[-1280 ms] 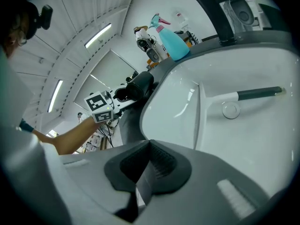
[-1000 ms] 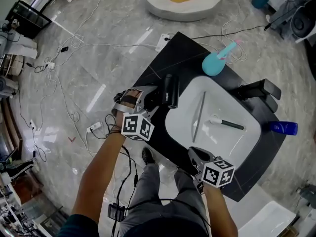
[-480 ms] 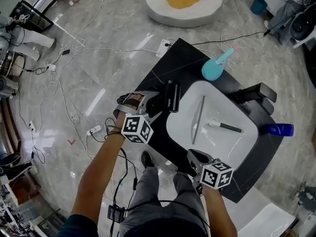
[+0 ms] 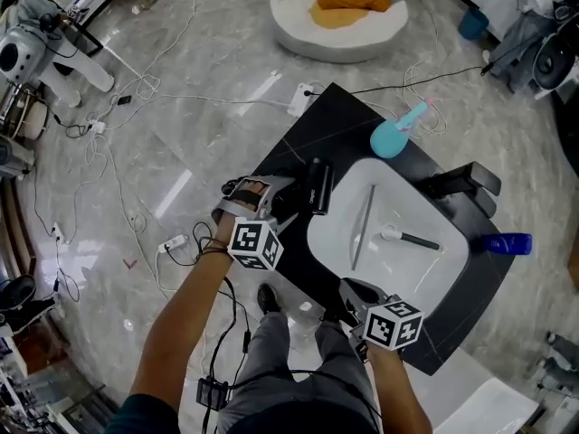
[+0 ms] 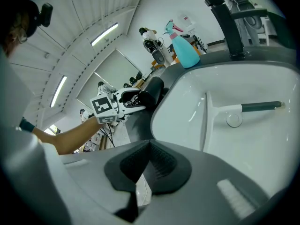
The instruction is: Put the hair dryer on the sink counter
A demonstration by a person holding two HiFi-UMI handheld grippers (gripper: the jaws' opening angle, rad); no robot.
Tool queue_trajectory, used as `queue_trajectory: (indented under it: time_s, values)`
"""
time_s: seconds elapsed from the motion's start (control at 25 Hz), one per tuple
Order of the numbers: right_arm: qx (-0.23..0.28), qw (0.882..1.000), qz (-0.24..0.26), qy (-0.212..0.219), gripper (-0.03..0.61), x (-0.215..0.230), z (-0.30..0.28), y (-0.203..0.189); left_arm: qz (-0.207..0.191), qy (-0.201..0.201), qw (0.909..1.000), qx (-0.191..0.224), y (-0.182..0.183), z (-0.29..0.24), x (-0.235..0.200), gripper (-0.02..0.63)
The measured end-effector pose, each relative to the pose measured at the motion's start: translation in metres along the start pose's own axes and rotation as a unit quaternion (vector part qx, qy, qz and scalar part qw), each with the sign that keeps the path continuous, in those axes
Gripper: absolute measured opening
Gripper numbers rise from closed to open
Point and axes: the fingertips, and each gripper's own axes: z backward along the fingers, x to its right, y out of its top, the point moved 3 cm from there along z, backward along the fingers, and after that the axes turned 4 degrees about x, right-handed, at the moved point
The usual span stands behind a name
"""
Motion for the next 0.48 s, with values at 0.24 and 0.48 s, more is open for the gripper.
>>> queue_trajectory:
  time_s: [0.24, 0.48]
  values:
    - [0.003, 1.000, 0.000, -0.001, 0.011, 0.000, 0.003, 0.001, -0.015, 0.003, 0.9998, -0.011, 0.002, 0.002, 0.000, 0.293]
    - [0.010, 1.000, 0.003, -0.001, 0.011, -0.004, 0.012, 0.005, -0.029, -0.005, 0.9995, -0.007, 0.016, 0.012, 0.000, 0.293]
